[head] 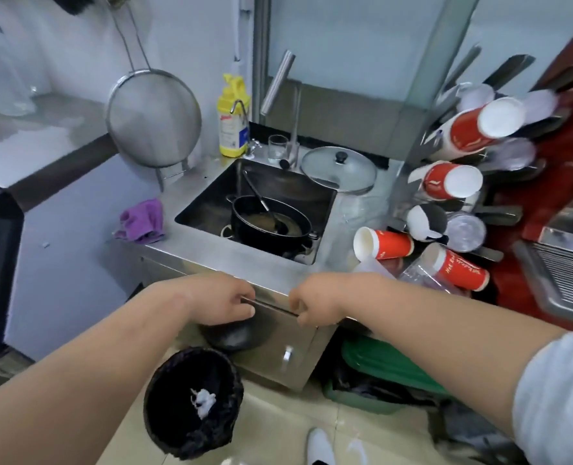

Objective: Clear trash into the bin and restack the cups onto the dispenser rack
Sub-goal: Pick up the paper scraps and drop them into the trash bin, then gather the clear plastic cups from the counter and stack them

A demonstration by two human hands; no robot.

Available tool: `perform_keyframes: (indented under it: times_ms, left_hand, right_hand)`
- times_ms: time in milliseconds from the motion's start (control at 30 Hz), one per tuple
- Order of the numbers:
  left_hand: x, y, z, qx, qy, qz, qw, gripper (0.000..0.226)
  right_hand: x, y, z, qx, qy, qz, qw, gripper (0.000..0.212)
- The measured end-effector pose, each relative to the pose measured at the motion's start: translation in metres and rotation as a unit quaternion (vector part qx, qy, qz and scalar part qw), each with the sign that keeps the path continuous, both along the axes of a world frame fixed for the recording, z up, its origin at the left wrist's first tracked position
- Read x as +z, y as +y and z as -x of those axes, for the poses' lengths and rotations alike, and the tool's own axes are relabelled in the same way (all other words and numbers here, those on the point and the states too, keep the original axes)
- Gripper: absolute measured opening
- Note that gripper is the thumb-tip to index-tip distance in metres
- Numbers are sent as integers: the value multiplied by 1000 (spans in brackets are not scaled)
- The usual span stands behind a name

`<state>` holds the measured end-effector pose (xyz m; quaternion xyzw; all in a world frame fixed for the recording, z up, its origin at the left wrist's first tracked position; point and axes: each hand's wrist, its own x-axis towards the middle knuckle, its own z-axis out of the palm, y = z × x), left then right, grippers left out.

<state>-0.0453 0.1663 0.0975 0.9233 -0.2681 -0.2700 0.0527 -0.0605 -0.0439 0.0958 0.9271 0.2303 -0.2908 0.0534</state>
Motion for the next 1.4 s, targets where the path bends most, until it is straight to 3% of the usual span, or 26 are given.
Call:
perform_keyframes:
  times_ms: [300,600,767,933,1400]
  left_hand:
    - [22,-77,-22,-110,-21,15,994,42]
    - [18,-137,-39,-173,-40,70,982,38]
    - [9,-166,-51,-191,-37,91,977,39]
    - [6,-205,-68,-188,-23,84,978,38]
    - [2,-271,-116,-223,-1,49,974,40]
  right_hand:
    - [22,-70,26,-131,-33,-58,989,43]
    - [17,-152,41,-278,-144,-198,929,32]
    - [0,-180,37,-327,-148,-237,903,28]
    - [-9,-201,25,-314,-150,-240,906,19]
    - [-22,-240,-12,-283,-108,-281,911,26]
